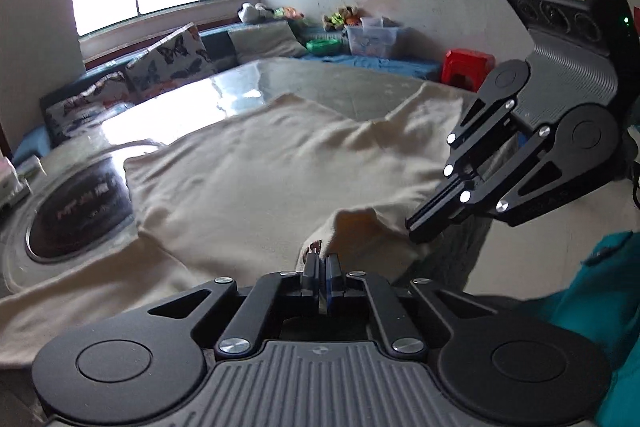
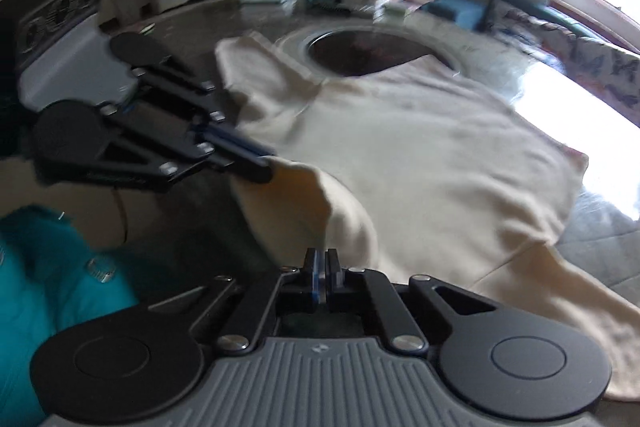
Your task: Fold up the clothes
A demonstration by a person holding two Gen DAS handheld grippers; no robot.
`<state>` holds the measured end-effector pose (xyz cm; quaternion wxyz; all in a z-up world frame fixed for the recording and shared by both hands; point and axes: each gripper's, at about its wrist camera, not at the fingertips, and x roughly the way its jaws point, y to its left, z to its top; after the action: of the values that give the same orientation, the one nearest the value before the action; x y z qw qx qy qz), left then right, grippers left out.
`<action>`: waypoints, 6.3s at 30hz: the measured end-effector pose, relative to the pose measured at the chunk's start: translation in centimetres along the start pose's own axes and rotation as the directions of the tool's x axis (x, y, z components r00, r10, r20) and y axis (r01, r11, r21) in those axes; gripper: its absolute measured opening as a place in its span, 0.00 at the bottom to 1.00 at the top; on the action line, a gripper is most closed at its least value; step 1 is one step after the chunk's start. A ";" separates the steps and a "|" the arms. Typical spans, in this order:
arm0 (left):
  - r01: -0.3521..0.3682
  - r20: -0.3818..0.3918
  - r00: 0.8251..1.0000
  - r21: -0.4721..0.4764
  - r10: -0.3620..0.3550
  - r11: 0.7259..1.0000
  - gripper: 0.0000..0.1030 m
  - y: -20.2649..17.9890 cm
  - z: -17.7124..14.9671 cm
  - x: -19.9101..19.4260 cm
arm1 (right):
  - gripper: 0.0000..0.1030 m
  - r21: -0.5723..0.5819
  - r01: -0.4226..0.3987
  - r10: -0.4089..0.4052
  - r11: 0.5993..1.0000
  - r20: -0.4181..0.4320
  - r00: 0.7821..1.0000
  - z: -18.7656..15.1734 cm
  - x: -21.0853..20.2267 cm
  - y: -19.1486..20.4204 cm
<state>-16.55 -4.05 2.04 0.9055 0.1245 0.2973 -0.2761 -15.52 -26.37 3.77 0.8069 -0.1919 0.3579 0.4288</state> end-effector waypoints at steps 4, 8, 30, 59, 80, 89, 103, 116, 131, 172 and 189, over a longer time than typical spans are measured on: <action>0.034 0.026 0.999 0.004 -0.034 0.999 0.04 0.3 0.3 -0.9 | 0.06 0.013 -0.011 0.010 1.000 0.027 1.000 0.3 -0.8 -0.4; 0.027 0.082 0.996 -0.004 -0.027 1.000 0.06 1.4 1.6 -2.1 | 0.09 0.059 0.023 -0.028 0.998 0.080 0.996 1.0 -1.2 -1.7; -0.263 -0.067 0.963 -0.457 0.262 0.850 0.08 11.8 2.6 5.3 | 0.24 0.199 0.093 -0.114 0.976 0.098 0.989 2.2 3.2 -7.1; -0.260 -0.061 0.963 -0.467 0.262 0.845 0.09 13.0 2.2 5.0 | 0.25 0.379 0.279 -0.307 0.882 0.016 0.951 6.1 9.1 -22.7; -0.221 -0.017 0.974 -0.324 0.228 0.920 0.37 7.4 5.4 4.3 | 0.42 0.564 0.558 -0.618 0.609 -0.104 0.779 -8.2 -5.1 -21.5; -0.177 -0.014 0.984 -0.243 0.179 0.954 0.42 3.3 6.9 5.4 | 0.44 0.677 0.557 -0.666 0.481 -0.131 0.735 -13.8 -7.5 -21.4; -0.117 -0.050 0.993 -0.160 0.110 0.980 0.43 -1.2 9.1 9.0 | 0.07 0.752 0.501 -0.688 0.428 -0.088 0.720 -15.0 -7.4 -21.9; -0.081 -0.061 0.995 -0.147 0.073 0.986 0.26 -3.6 11.9 14.5 | 0.05 0.795 0.430 -0.708 0.428 -0.001 0.706 -16.5 -10.4 -20.9; -0.072 -0.062 0.996 -0.198 0.061 0.977 0.26 -3.9 11.8 16.7 | 0.04 0.817 0.354 -0.712 0.454 0.095 0.695 -16.0 -13.3 -19.1; -0.241 -0.001 0.965 -0.389 0.261 0.889 0.32 6.0 0.6 -0.7 | 0.23 0.120 0.043 -0.070 0.992 0.229 0.971 5.1 2.1 -0.5; -0.189 -0.051 0.982 -0.284 0.182 0.940 0.15 4.3 1.4 2.8 | 0.43 0.267 0.314 -0.330 0.911 0.018 0.944 -5.6 -3.9 -5.3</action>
<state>-11.56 -2.25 1.71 0.9323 0.0226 0.3320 -0.1419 -14.85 -34.94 2.94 0.8954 -0.1272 0.3491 0.2452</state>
